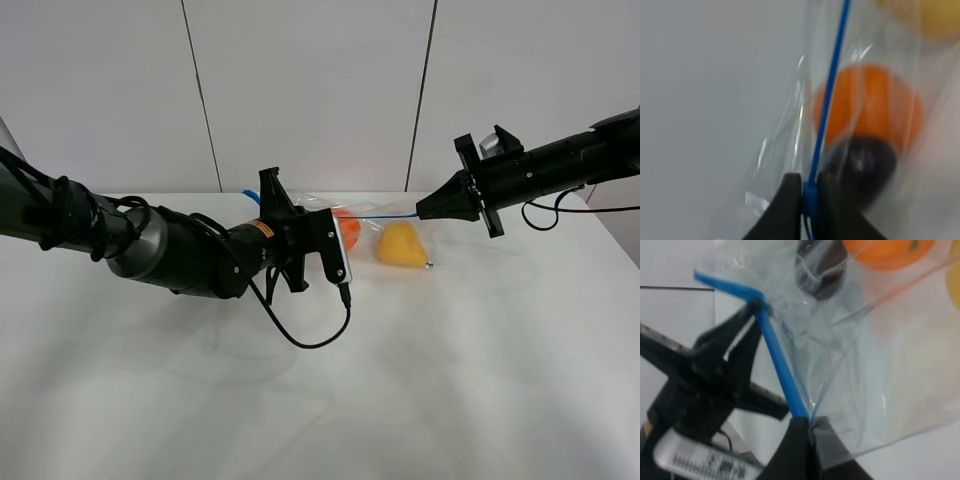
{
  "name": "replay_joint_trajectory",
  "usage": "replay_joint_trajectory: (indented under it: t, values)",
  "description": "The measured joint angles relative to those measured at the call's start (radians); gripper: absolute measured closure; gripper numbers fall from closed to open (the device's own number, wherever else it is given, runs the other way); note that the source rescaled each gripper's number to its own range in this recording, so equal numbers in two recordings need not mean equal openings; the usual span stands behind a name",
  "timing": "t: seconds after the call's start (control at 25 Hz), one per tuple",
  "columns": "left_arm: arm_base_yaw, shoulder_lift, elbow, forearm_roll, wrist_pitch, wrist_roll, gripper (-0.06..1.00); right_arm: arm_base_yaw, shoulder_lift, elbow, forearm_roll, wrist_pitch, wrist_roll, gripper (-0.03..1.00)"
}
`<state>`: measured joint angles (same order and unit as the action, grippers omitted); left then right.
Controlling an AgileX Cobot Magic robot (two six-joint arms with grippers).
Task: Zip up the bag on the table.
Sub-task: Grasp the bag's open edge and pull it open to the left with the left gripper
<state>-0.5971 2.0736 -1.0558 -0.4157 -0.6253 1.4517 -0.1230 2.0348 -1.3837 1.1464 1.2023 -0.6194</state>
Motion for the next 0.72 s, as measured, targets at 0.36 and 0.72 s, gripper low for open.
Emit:
replay_joint_trajectory:
  t: [0.36,0.72]
  values:
    - [0.136,0.000,0.000,0.081,0.002,0.017,0.94,-0.002,0.000,0.000,0.006,-0.001,0.003,0.97]
    - [0.224,0.000,0.002,0.079,0.000,0.037,0.94,-0.005,0.000,0.000,-0.005,-0.002,0.007,0.97]
